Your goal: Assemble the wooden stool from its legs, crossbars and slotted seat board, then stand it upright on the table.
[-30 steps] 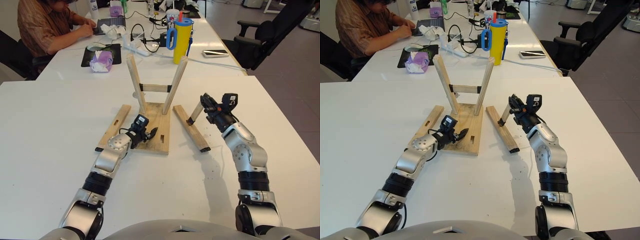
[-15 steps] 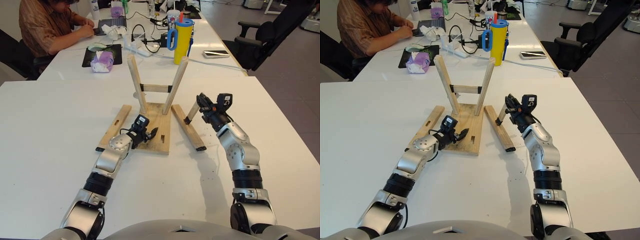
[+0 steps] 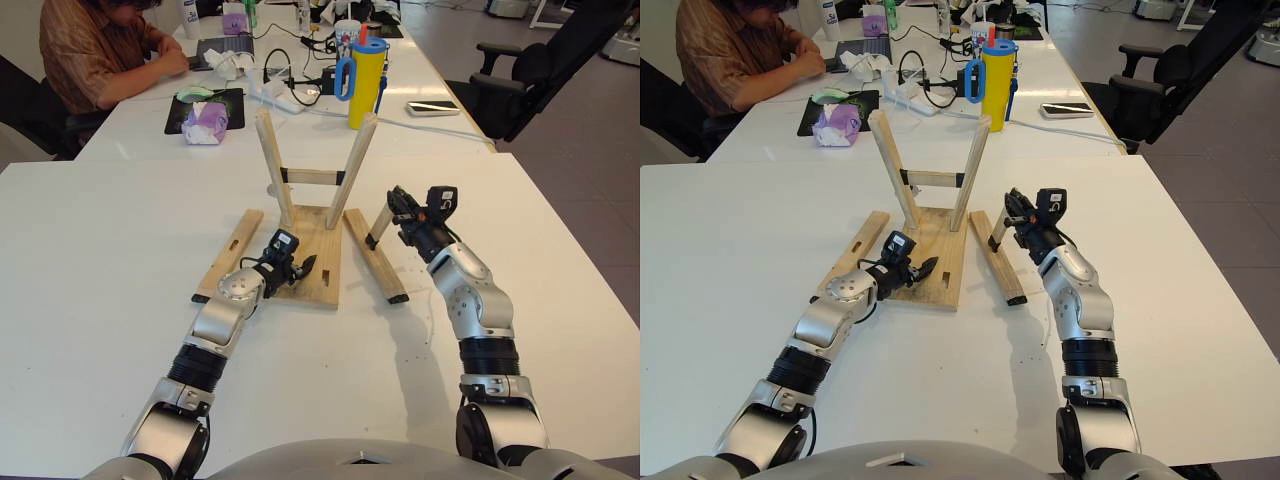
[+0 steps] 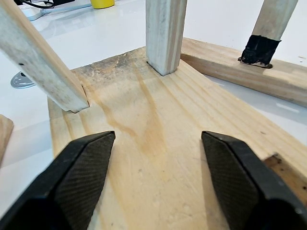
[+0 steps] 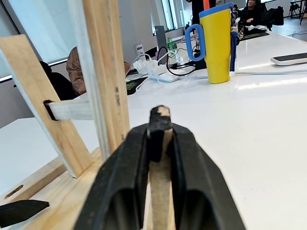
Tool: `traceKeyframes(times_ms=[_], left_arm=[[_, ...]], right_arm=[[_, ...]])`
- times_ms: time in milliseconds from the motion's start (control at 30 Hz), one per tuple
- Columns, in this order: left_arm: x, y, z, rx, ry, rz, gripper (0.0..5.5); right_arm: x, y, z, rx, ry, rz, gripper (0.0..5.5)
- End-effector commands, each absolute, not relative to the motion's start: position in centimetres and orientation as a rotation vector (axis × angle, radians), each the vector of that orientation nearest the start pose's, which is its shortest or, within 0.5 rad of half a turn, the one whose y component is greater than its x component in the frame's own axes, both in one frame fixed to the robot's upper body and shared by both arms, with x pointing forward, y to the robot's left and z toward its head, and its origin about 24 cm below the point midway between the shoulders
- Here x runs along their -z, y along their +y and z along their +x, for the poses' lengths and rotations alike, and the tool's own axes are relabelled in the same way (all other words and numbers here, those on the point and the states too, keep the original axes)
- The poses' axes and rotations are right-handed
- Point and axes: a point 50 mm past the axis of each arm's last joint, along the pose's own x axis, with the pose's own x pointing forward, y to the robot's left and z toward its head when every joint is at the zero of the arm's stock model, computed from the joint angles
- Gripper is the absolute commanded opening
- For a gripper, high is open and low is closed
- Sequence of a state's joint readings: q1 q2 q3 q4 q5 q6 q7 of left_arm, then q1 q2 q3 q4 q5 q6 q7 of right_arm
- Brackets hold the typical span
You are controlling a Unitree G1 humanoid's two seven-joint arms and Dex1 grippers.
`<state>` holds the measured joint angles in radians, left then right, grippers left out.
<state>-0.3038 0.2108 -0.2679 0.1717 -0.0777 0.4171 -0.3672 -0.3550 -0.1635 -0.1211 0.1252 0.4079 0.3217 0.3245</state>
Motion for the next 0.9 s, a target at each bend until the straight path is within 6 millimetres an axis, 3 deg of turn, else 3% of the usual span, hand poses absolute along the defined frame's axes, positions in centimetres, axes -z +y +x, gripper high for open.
traceKeyframes(times_ms=[33, 167, 300, 467, 567, 700, 900], left_arm=[[3.4, 11.6, 24.8, 0.621, 0.742, 0.200, 3.34], [3.3, 11.7, 24.7, 0.619, 0.743, 0.198, 3.34], [3.2, 11.7, 24.7, 0.612, 0.737, 0.197, 3.34], [2.8, 11.5, 24.6, 0.605, 0.728, 0.194, 3.34], [2.7, 11.5, 24.6, 0.606, 0.725, 0.194, 3.34], [2.6, 11.5, 24.5, 0.611, 0.723, 0.194, 3.34], [2.5, 11.3, 24.6, 0.614, 0.715, 0.189, 3.34]], right_arm=[[-8.9, -16.4, 31.6, -0.332, 0.052, 0.277, 0.45], [-7.4, -16.1, 31.0, -0.304, 0.109, 0.216, 0.45], [-4.7, -15.3, 28.9, -0.227, 0.220, 0.101, 0.44], [-3.6, -13.5, 27.1, -0.219, 0.270, 0.086, 0.44], [-2.6, -13.7, 26.6, -0.223, 0.299, 0.090, 0.44], [-2.2, -14.3, 26.2, -0.221, 0.288, 0.085, 0.44], [-3.8, -13.6, 26.7, -0.273, 0.193, 0.046, 0.44]])
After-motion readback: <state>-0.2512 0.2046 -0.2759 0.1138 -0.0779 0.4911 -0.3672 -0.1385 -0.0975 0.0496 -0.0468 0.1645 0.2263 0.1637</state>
